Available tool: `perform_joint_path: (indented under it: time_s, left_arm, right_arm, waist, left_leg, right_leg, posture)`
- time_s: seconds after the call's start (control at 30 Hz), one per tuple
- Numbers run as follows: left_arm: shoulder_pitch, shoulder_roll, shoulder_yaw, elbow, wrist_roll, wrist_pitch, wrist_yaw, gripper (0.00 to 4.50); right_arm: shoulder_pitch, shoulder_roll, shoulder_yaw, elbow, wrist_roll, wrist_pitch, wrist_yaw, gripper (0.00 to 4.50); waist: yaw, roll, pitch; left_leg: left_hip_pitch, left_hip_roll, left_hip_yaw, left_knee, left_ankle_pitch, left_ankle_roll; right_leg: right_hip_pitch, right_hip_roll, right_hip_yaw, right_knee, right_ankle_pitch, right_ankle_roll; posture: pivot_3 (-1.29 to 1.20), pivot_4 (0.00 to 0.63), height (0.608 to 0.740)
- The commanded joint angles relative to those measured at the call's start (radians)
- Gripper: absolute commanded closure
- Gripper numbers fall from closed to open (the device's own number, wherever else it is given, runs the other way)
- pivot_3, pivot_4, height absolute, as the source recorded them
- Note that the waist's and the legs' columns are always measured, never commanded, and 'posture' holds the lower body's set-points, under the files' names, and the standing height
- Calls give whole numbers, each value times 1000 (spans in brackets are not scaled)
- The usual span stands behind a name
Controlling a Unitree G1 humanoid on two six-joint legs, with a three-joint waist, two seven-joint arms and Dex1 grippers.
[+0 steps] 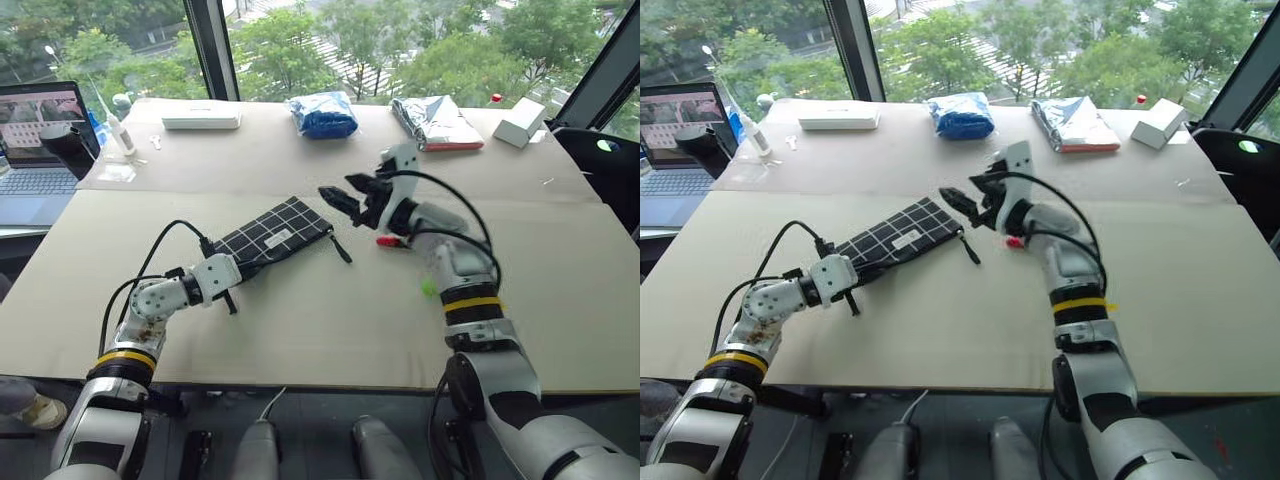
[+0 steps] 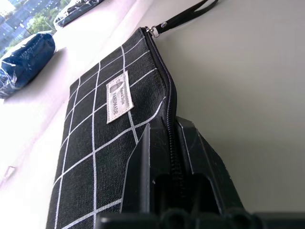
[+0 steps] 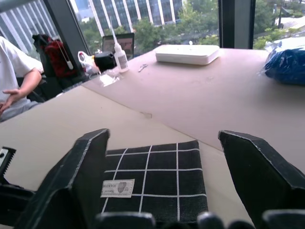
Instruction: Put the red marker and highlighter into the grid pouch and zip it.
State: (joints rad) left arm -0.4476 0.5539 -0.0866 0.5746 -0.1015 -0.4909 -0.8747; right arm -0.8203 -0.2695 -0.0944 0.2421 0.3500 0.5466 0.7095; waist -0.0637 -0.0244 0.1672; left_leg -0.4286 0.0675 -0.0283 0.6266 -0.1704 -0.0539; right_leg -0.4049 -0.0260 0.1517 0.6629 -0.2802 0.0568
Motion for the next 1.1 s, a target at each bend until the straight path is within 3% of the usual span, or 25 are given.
perform_joint_path:
  time_s: [0.03, 0.23, 0.83, 0.97, 1.1]
  left_arm:
    - [21, -8, 43, -133, -58, 109, 20, 4500]
    - [42, -21, 70, -234, -86, 213, 43, 4500]
    - [46, -61, 90, -316, -93, 279, 48, 4500]
    - [52, -67, 91, -304, -89, 268, 49, 4500]
    - [53, -70, 93, -302, -86, 265, 51, 4500]
  right_arm:
    - [84, -58, 79, -124, -48, 34, -1, 85]
    - [135, -86, 201, -122, -187, -24, -64, 85]
    - [-15, 52, 238, 306, -326, -224, -210, 85]
    - [-38, 69, 235, 361, -333, -276, -192, 1149]
    - [-40, 70, 232, 372, -331, -298, -172, 2595]
  waist:
    - [-3, 0, 0]
    - [-10, 0, 0]
    - [-6, 0, 0]
    - [-6, 0, 0]
    - [-7, 0, 0]
  left_leg:
    - [0, 0, 0, 0, 0, 0]
    - [0, 0, 0, 0, 0, 0]
    - [-1, 0, 0, 0, 0, 0]
    - [-1, 0, 0, 0, 0, 0]
    - [-1, 0, 0, 0, 0, 0]
  right_leg:
    - [0, 0, 0, 0, 0, 0]
    - [-1, 0, 0, 0, 0, 0]
    - [-1, 0, 0, 0, 0, 0]
    - [-1, 0, 0, 0, 0, 0]
    - [-1, 0, 0, 0, 0, 0]
  posture:
    - [0, 150, 740]
    - [0, 150, 740]
    - [0, 150, 740]
    - [0, 150, 740]
    - [0, 150, 740]
